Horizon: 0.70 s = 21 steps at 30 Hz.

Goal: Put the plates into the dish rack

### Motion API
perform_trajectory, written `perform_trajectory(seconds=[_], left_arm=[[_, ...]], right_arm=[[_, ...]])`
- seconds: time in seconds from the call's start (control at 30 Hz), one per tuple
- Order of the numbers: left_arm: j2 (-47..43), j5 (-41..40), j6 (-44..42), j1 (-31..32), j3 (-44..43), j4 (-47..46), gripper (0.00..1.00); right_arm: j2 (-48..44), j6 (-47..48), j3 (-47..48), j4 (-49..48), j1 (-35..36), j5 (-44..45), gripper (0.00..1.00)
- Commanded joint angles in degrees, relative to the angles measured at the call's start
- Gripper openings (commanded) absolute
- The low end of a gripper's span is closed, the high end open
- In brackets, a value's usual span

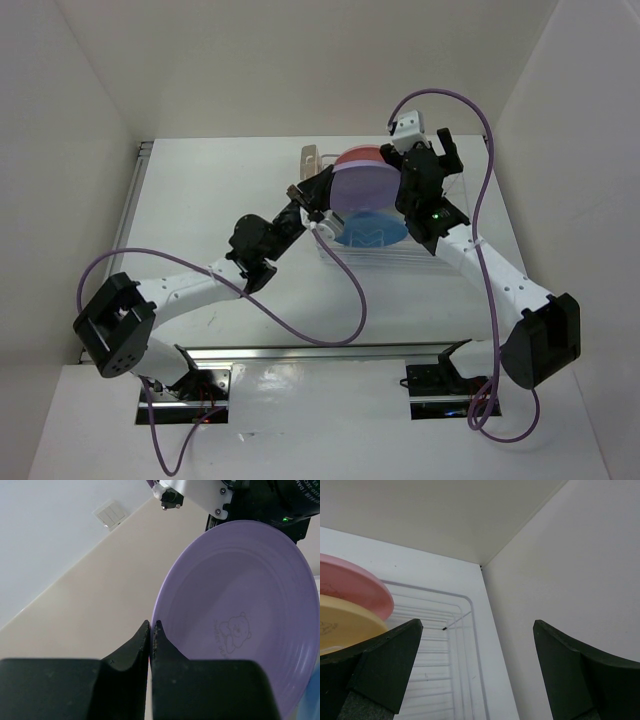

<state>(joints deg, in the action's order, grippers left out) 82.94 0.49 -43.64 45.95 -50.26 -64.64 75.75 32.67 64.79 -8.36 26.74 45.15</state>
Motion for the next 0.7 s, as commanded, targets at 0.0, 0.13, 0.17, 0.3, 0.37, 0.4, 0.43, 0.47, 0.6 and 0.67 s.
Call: perform_trajectory(seconds=[0.0,0.13,0.17,0.3,0.37,0.4,0.43,0.47,0.6,0.67], left_arm=[[-2.43,-1.11,-1.97,0.63,-0.97,-4.79,0.00],[-5.32,-0.58,-2.51,1.77,-0.98,-3.39,0.00],[-6.37,-0.58,-2.51,1.77,-0.98,-2.60,0.00],[-8.31,-0.58,-2.51,2.91,-0.45,-1.28,0.00],[-8.32,-0.58,-3.03,2.91,0.07,-0.67,0.00],[-8.84,-1.10,-3.03,3.52,0.07,-0.66,0.00],[-8.84,-1.11,-3.03,3.53,0.07,-0.66,0.00],[-8.84,-1.11,-3.03,3.53,0.60,-0.66,0.00],[-8.06,-1.11,-2.51,4.58,1.22,-0.66,0.00],[-6.57,-1.11,-2.51,5.10,1.74,-0.66,0.00]], right_arm=[[-2.09,-1.02,-1.16,-0.96,0.33,-0.58,1.00],[-1.57,-1.02,-1.16,-0.96,0.33,-1.11,1.00],[-1.57,-1.02,-0.55,-0.96,0.33,-1.11,1.00],[-0.95,-1.55,-0.55,-1.48,0.33,-1.11,1.00],[-0.95,-1.55,-0.55,-1.48,0.33,-1.11,1.00],[-0.95,-1.55,-0.55,-1.48,0.33,-1.11,1.00],[-0.95,-1.55,-0.55,-1.48,0.33,-1.11,1.00],[-0.95,-1.55,-0.55,-0.96,0.33,-1.11,1.00],[-0.95,-1.55,-0.55,-0.96,0.33,-1.11,1.00],[-0.95,-1.55,-0.55,-0.96,0.33,-1.11,1.00]])
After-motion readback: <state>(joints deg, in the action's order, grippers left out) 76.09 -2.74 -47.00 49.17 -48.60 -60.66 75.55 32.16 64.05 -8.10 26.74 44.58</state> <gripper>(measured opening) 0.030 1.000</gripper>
